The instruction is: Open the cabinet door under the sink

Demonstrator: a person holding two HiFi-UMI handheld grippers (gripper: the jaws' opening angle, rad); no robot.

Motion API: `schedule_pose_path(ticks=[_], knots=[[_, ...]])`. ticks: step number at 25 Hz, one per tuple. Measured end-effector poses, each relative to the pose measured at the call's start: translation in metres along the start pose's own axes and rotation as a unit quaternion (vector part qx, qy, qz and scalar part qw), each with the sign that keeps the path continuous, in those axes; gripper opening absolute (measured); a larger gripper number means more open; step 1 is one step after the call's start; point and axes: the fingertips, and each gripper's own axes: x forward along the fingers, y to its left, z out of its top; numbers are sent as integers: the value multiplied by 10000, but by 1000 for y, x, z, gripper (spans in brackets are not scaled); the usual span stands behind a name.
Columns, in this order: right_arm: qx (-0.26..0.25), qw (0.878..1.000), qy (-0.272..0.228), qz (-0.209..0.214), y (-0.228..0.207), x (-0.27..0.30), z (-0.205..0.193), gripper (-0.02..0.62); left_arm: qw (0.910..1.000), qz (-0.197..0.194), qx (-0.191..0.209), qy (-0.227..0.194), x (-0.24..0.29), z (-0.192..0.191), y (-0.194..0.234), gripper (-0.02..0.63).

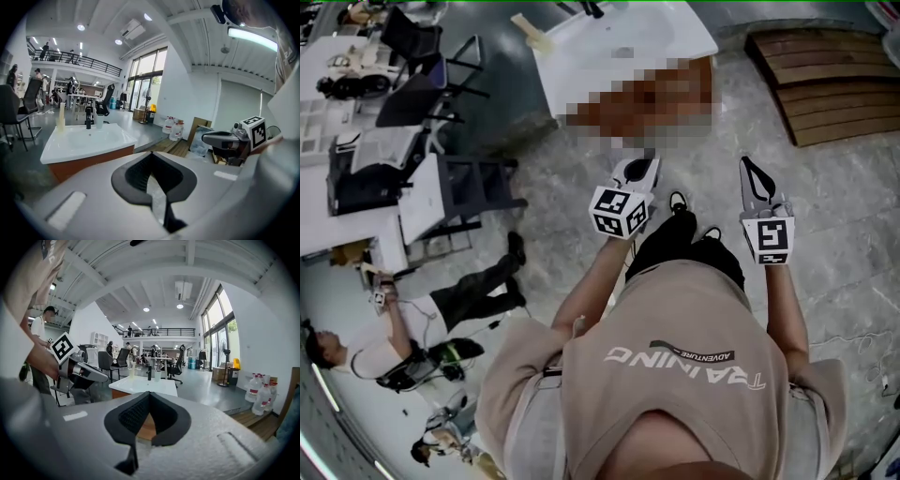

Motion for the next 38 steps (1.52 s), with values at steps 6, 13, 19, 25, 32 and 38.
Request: schedule_pose_path(ticks=[6, 13, 19, 25, 32, 38], knots=[[-231, 9997, 32, 11, -4, 9, 9, 3, 9999, -20, -130, -90, 14, -3, 11, 14], [-424, 9989, 190, -80, -22, 31, 29, 3, 9995, -74, -79, -303, 26, 25, 36, 15], [-586, 9982, 123, 36, -10, 65, 53, 3, 9994, 124, -212, -263, 19, 26, 85, 14], [-673, 9974, 161, 184, 12, 107, 66, 3, 9979, 284, -384, -430, 14, 34, 138, 14], [-818, 9949, 198, 557, 41, 156, 81, 3, 9956, 484, -519, -611, 0, 33, 175, 14], [-461, 9951, 127, 870, 64, 182, 100, 3, 9932, 629, -889, -407, -7, 12, 193, 15]])
